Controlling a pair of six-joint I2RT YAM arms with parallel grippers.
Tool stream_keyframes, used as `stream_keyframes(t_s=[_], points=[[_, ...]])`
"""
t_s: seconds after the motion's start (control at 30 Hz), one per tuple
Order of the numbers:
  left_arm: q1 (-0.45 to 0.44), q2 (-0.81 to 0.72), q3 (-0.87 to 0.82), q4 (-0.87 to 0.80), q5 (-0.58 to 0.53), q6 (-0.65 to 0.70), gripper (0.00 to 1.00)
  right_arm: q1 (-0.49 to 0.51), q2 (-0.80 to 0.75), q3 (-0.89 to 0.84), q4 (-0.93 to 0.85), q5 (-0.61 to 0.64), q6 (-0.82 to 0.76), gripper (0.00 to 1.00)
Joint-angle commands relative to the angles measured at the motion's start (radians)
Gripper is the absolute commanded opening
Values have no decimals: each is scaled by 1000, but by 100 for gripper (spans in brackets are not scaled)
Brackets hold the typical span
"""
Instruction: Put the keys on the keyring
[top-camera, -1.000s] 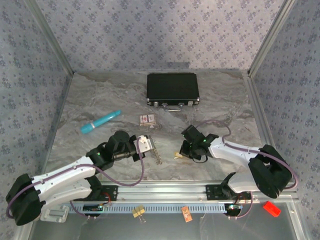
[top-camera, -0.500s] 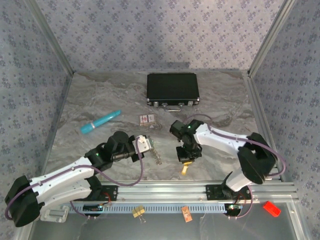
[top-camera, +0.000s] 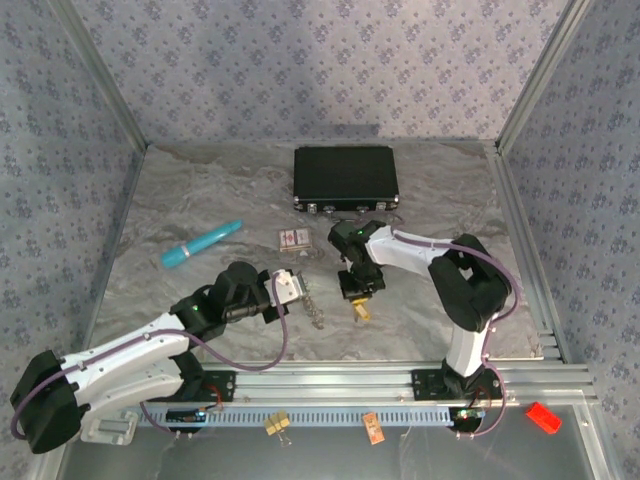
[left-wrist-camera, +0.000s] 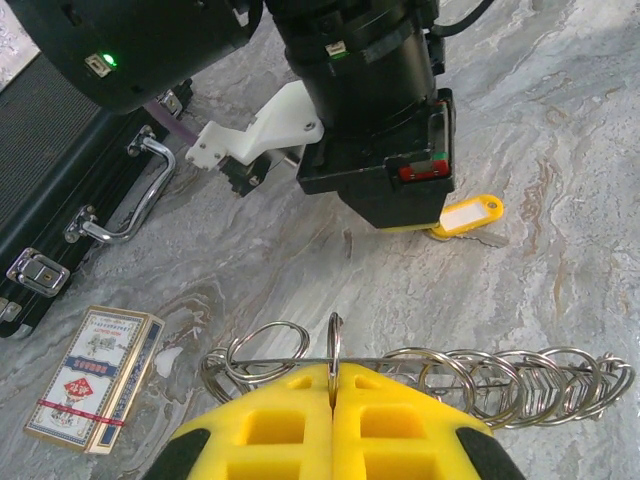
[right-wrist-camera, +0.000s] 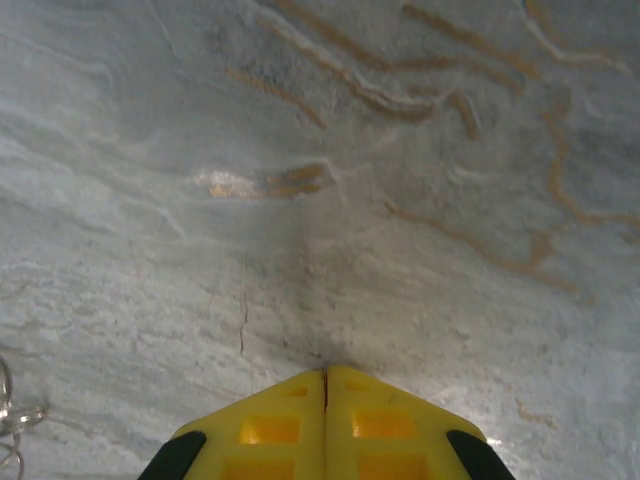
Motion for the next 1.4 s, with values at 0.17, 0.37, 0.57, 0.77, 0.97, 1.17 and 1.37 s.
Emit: stream_keyframes(t_s=[0.17, 0.37, 0.57, 0.77, 0.97, 1.17, 1.37], points=[[7, 4, 23, -4, -2, -12, 0, -8, -13, 8, 28, 19, -17, 23], [7, 4, 21, -1, 1, -13, 0, 2, -93, -50, 53, 47, 16, 29], [6, 4, 21, -1, 1, -13, 0, 19, -127, -93, 67, 47, 50, 29], [7, 5, 21, 0, 3, -12, 0, 28, -108, -105, 90, 47, 67, 28], [7, -2, 21, -4, 2, -12, 0, 32, -99, -101, 97, 47, 71, 23], [6, -1, 21, -4, 3, -10, 0, 33, -91, -106, 99, 48, 73, 20], [6, -1, 20, -2, 6, -9, 0, 34, -87, -107, 98, 48, 72, 16]])
